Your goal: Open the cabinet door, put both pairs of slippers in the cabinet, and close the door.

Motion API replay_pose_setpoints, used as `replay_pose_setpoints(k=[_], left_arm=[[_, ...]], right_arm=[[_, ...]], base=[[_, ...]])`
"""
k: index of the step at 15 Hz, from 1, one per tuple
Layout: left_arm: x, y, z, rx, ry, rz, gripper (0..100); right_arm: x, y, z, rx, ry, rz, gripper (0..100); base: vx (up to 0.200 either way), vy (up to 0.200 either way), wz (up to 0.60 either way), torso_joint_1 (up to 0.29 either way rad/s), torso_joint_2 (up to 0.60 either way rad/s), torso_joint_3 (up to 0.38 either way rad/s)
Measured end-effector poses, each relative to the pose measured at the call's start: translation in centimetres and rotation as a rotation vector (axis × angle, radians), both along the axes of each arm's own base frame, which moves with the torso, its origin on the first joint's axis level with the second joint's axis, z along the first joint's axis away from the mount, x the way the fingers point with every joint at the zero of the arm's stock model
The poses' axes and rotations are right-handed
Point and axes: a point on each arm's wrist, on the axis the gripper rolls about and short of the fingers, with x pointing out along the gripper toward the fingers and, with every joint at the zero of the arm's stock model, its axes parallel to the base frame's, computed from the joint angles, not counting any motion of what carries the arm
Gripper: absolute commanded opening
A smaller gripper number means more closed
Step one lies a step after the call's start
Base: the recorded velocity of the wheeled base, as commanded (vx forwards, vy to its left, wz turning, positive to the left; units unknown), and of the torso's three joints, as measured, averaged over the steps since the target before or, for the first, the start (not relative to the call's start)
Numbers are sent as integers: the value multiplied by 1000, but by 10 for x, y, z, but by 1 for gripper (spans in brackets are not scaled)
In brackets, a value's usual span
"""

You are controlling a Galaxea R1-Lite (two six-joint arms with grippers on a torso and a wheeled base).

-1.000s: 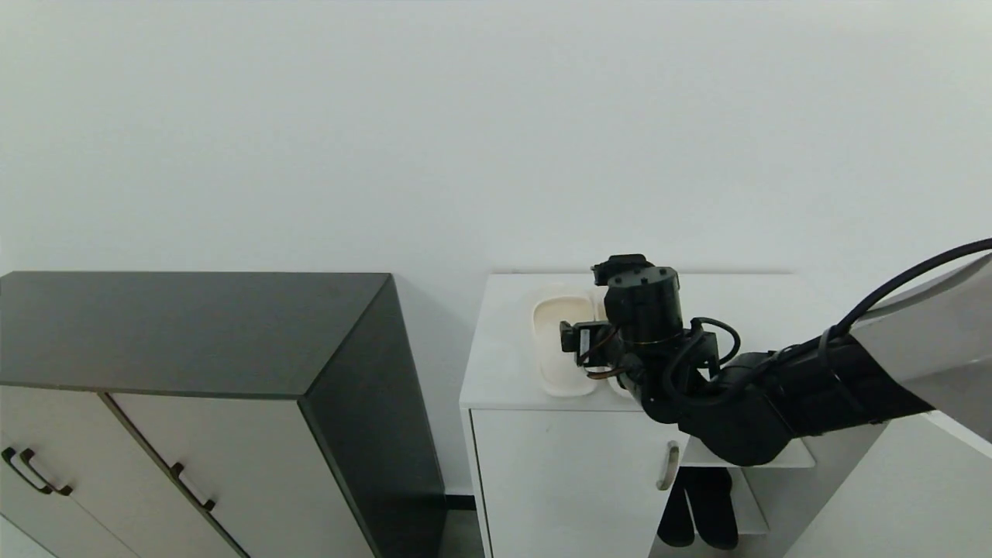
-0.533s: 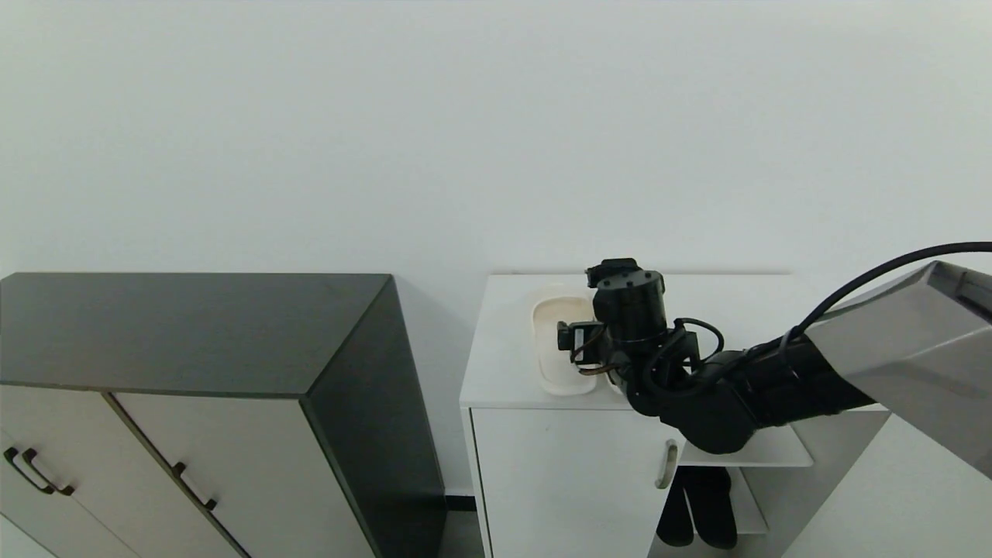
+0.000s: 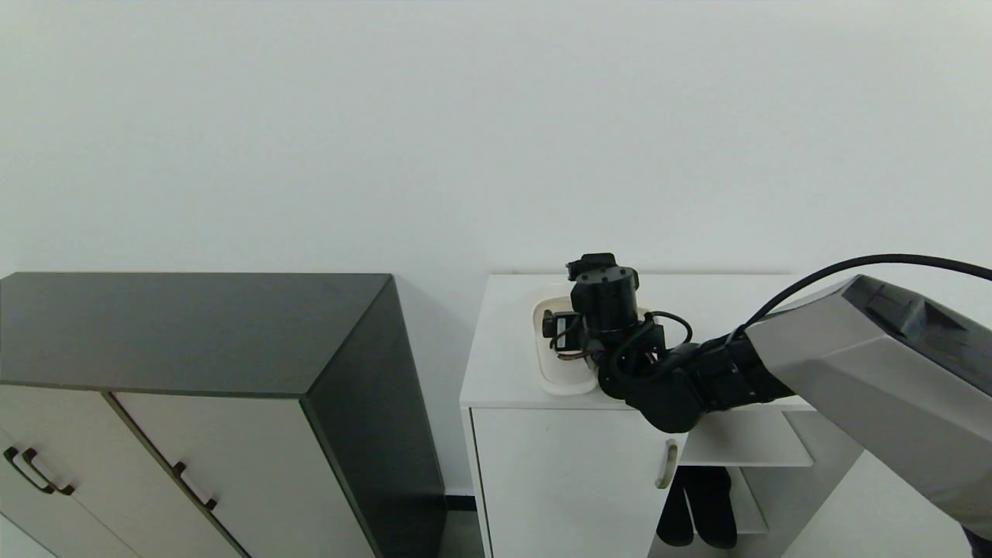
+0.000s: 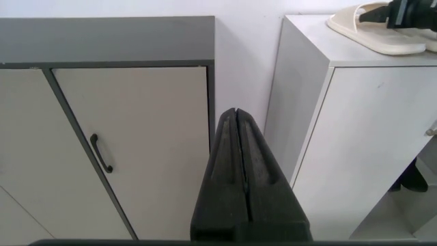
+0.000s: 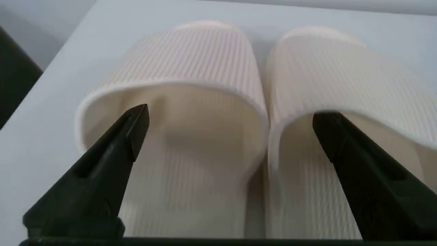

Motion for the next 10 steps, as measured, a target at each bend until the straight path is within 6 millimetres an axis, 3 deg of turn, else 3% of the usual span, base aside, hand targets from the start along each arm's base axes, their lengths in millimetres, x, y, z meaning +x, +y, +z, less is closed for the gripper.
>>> replay_pose_setpoints(k=[2, 3, 10], left_arm=[[0, 0, 0, 0, 0, 0, 0], [0, 0, 0, 0, 0, 0, 0], [0, 0, 0, -1, 0, 0, 0]], right_arm=[[7, 1, 0, -1, -13, -9, 100], [9, 1, 0, -9, -18, -17, 0], [15, -1, -2, -25, -26, -46, 0]], base=[[0, 0, 0, 0, 0, 0], [0, 0, 0, 0, 0, 0], [0, 0, 0, 0, 0, 0]])
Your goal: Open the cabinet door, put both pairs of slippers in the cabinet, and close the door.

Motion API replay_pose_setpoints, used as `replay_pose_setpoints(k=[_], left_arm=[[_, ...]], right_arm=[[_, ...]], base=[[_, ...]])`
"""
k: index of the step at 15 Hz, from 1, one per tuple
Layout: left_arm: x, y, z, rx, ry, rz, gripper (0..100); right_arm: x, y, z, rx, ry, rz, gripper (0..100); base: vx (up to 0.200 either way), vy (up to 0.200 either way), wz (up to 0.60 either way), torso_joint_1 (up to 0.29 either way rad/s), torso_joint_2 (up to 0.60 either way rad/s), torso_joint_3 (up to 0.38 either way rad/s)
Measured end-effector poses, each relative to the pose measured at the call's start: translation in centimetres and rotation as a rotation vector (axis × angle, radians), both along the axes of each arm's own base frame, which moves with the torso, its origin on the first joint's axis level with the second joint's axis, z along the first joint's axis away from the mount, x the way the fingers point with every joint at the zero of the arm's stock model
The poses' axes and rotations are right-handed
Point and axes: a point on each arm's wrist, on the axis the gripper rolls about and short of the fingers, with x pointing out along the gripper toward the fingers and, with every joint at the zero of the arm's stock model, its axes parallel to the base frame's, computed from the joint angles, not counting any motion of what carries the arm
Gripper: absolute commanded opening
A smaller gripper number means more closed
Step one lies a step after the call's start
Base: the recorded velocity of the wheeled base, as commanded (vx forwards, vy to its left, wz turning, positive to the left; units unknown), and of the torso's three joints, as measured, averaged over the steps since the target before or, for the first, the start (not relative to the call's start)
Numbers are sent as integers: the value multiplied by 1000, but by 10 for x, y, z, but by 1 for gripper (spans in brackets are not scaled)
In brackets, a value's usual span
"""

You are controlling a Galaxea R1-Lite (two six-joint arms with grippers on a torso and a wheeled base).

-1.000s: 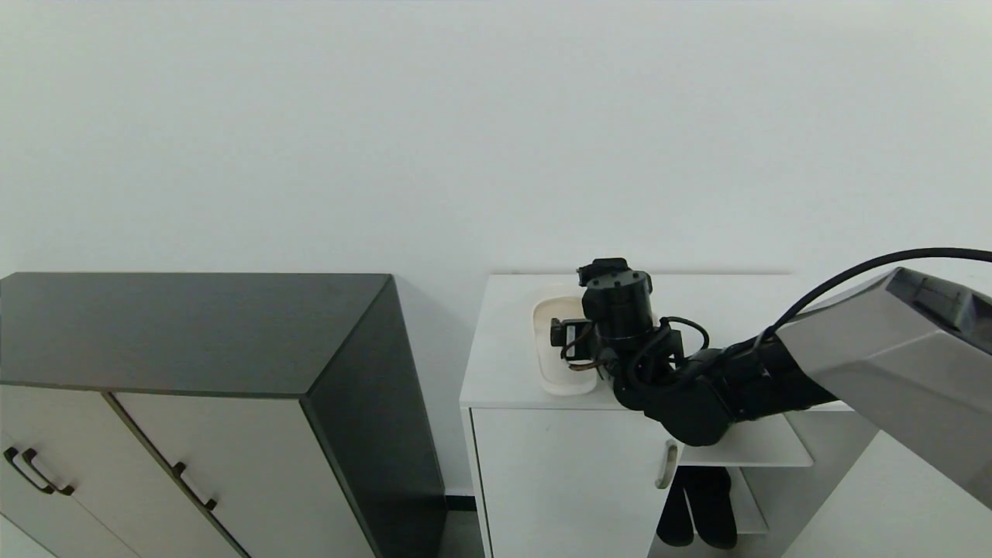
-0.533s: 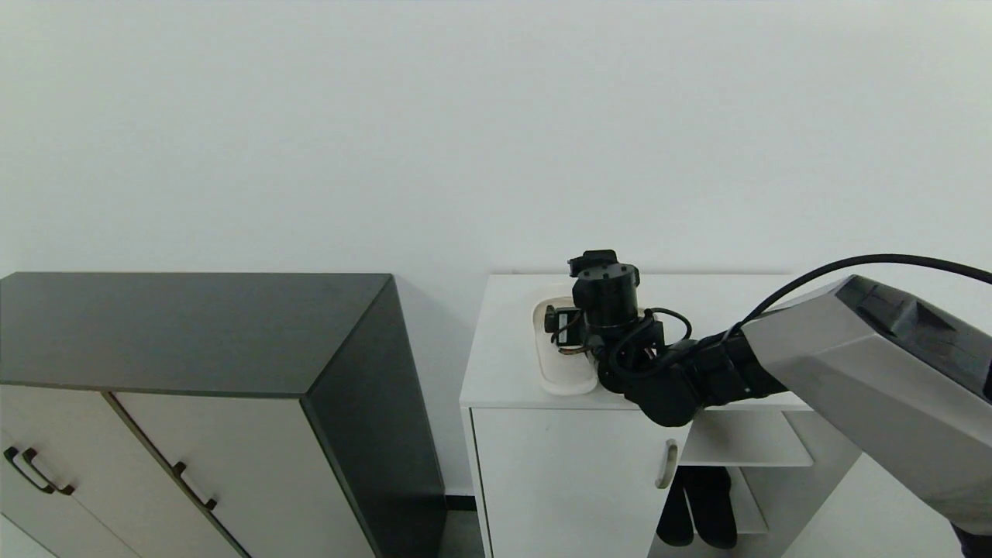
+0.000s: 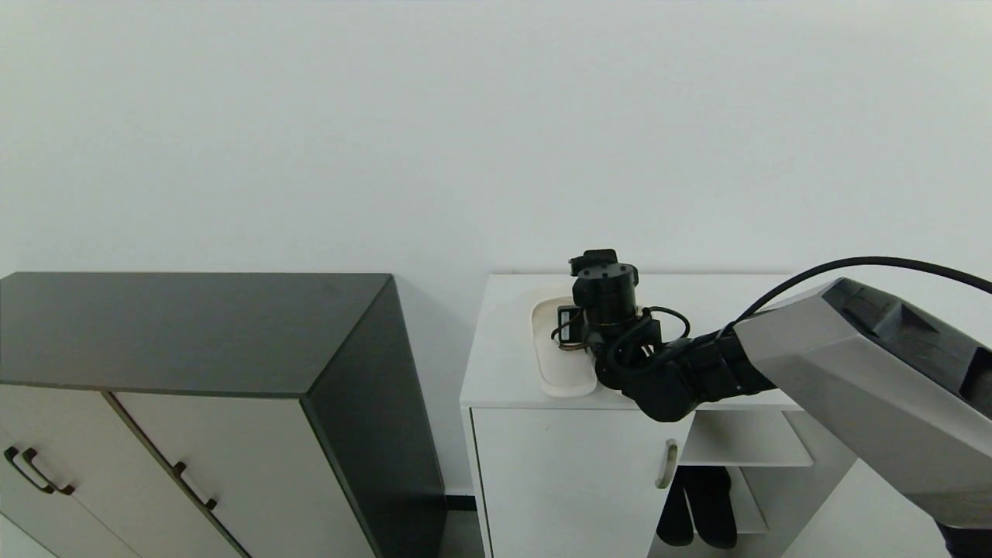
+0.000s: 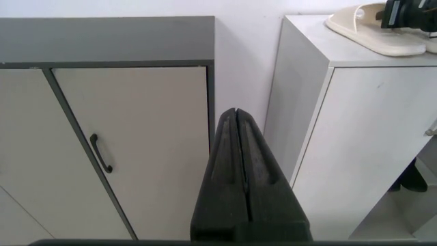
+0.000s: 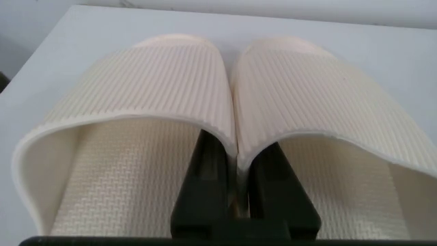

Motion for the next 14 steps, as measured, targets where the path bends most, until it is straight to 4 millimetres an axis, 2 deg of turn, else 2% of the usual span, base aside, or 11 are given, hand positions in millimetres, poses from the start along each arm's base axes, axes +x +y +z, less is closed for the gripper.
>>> replay_pose_setpoints(k=[3, 6, 10, 14], left_arm=[[0, 0, 0, 0, 0, 0, 0], [0, 0, 0, 0, 0, 0, 0], [0, 0, 0, 0, 0, 0, 0], [0, 0, 0, 2, 0, 2, 0]], right_arm=[[-6, -1, 5, 2, -1, 4, 0], [-28, -4, 18, 7, 3, 33, 0], [-83, -15, 28, 7, 14, 114, 0], [-137, -37, 23, 7, 24, 186, 0]], base=[[0, 0, 0, 0, 0, 0], [0, 0, 0, 0, 0, 0], [0, 0, 0, 0, 0, 0], [0, 0, 0, 0, 0, 0]])
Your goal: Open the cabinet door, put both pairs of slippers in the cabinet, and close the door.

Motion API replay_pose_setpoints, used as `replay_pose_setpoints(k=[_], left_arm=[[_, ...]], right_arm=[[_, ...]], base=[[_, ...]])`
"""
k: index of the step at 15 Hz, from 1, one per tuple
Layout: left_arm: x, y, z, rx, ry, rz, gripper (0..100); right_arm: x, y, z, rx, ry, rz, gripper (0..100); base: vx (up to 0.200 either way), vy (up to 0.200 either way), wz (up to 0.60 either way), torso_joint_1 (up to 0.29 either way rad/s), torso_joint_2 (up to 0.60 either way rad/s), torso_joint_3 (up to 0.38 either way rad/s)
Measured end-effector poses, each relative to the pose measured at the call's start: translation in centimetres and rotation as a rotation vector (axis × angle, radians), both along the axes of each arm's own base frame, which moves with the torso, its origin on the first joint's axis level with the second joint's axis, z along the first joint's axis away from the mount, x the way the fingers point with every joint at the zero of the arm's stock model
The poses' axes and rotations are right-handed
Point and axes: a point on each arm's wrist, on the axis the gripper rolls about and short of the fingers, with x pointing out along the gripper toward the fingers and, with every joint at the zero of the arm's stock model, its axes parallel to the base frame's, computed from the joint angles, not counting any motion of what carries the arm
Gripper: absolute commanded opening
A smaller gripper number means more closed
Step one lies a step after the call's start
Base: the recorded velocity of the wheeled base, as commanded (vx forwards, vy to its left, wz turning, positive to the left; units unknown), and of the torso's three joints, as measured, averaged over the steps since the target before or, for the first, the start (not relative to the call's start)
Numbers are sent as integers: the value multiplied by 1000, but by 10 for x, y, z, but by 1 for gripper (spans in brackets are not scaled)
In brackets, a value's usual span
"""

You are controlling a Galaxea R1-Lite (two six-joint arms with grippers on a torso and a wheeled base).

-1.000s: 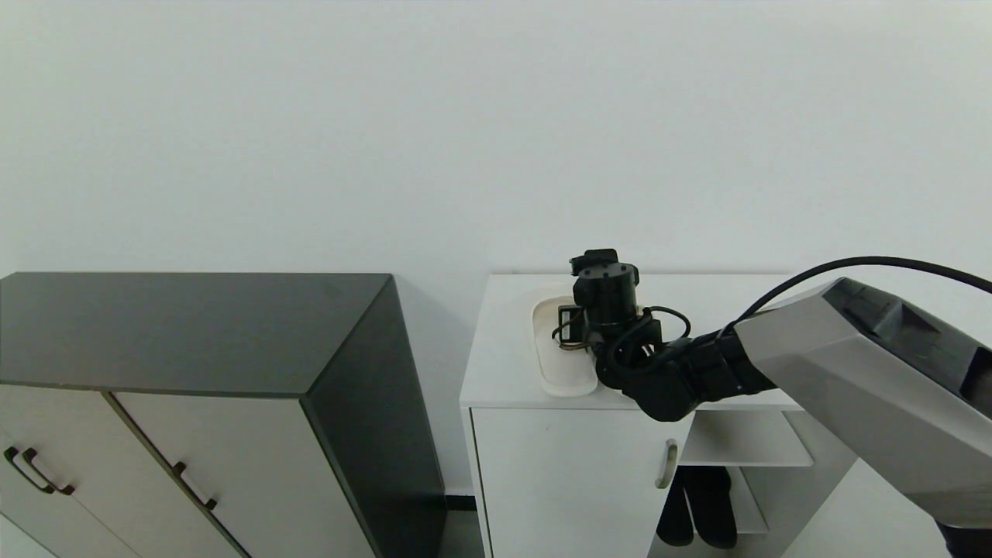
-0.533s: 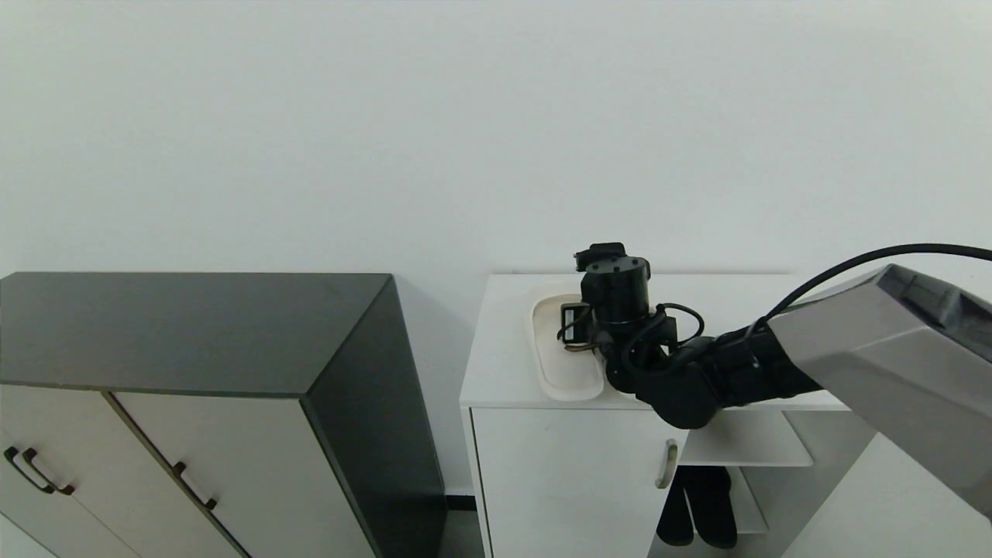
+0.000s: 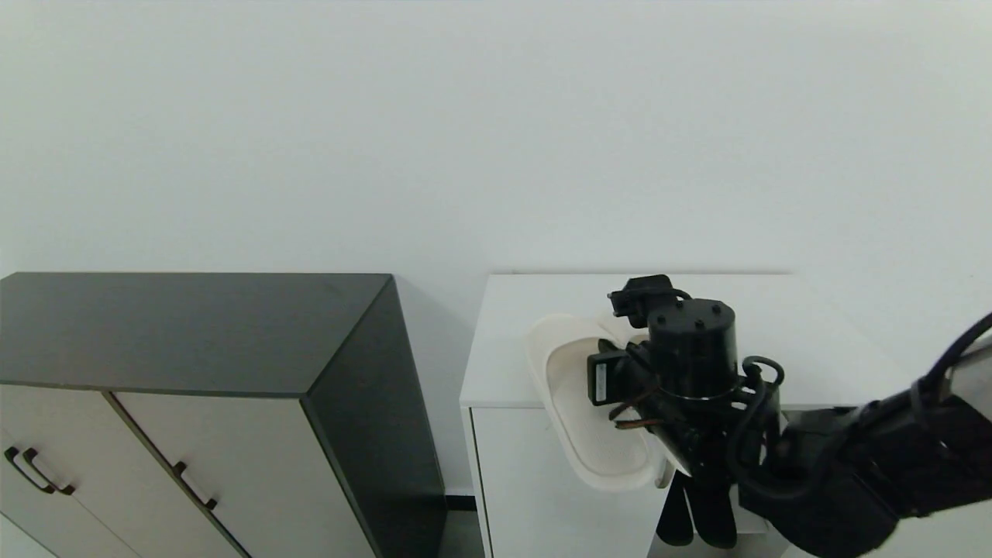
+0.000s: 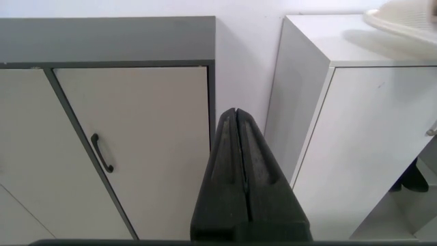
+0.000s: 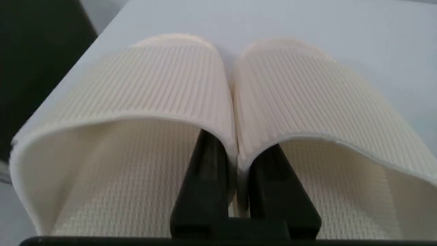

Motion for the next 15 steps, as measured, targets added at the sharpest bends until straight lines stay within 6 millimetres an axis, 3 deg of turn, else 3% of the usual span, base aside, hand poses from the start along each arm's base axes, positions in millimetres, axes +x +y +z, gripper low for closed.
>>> replay_pose_setpoints(k=[3, 9, 15], left_arm=[[0, 0, 0, -1, 0, 0, 0], [0, 0, 0, -2, 0, -2, 0], [0, 0, 0, -2, 0, -1, 0]], right_arm=[[-23, -5, 6, 22, -21, 41, 0], [-27, -8, 8, 26, -24, 44, 0], [-26, -7, 5, 20, -19, 41, 0]], base=[[0, 0, 0, 0, 0, 0], [0, 0, 0, 0, 0, 0], [-200, 0, 0, 1, 2, 6]])
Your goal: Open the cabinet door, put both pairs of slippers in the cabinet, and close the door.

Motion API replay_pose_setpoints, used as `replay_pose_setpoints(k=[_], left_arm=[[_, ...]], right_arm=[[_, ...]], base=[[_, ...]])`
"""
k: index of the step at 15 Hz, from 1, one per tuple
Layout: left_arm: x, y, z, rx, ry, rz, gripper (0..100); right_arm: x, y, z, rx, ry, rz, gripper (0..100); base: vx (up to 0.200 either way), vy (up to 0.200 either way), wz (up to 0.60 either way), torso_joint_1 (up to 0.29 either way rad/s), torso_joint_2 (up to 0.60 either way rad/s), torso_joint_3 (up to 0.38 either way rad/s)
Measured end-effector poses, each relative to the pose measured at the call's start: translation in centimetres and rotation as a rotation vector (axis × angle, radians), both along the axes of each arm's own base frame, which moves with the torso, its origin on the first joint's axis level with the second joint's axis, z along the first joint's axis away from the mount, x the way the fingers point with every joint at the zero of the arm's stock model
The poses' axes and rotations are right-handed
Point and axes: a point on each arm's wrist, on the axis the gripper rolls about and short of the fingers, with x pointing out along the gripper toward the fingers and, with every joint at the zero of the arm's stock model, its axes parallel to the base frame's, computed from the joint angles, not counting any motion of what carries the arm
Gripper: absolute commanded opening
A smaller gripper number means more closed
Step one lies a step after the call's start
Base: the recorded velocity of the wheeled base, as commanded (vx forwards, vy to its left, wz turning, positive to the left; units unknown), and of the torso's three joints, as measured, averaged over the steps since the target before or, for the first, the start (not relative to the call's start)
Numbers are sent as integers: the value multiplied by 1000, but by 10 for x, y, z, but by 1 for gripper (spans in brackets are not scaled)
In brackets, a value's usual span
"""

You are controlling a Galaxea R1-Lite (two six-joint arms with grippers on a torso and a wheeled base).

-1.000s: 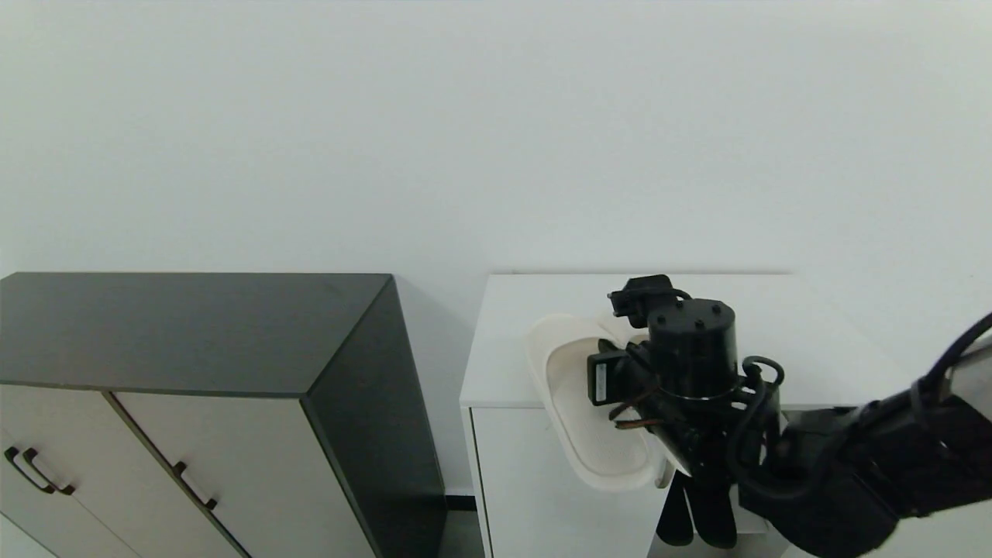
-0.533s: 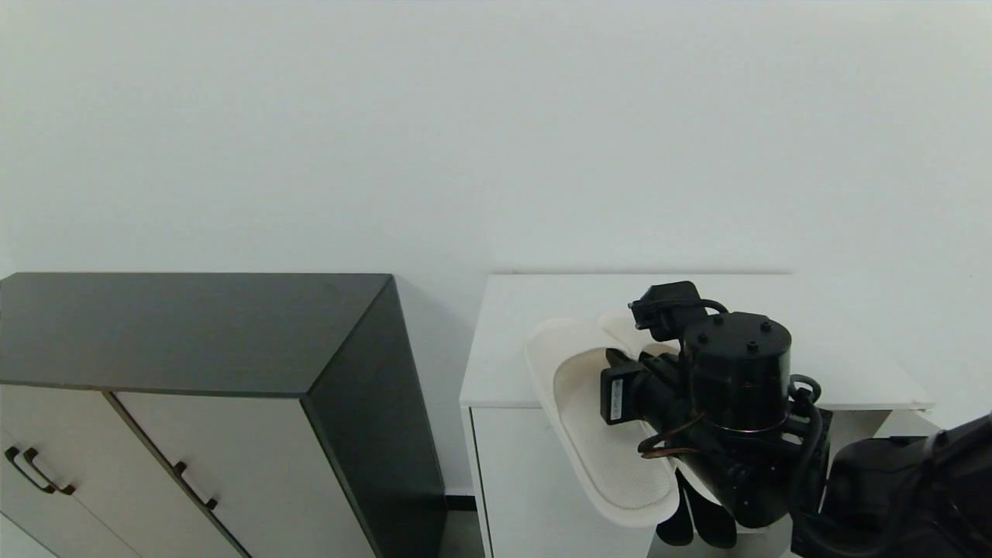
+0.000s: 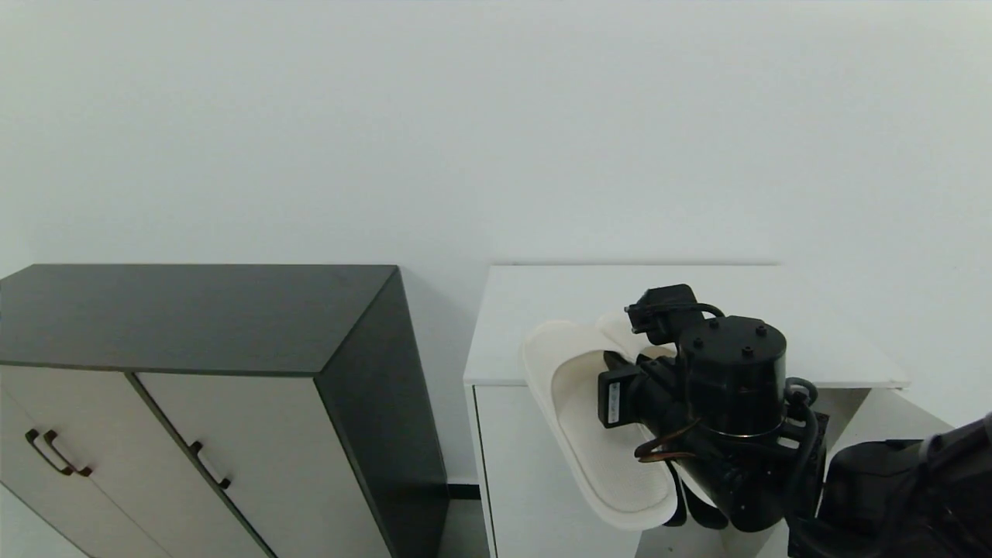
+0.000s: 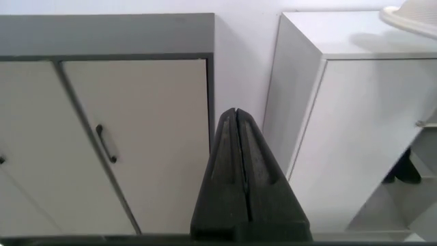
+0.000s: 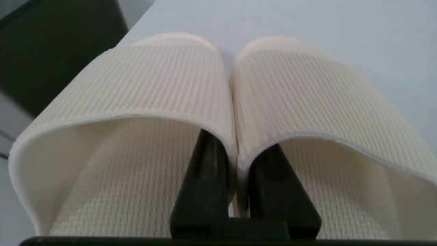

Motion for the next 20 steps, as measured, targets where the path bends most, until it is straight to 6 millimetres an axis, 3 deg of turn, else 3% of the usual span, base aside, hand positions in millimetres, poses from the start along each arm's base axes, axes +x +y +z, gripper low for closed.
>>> replay_pose_setpoints(k=[6, 20], left_arm=[[0, 0, 0, 0, 0, 0, 0], [0, 0, 0, 0, 0, 0, 0]], right_arm=[[0, 0, -1, -5, 3, -4, 0], [1, 0, -2, -10, 4, -6, 0]], base=[[-200, 0, 0, -1, 6, 4], [0, 0, 0, 0, 0, 0]])
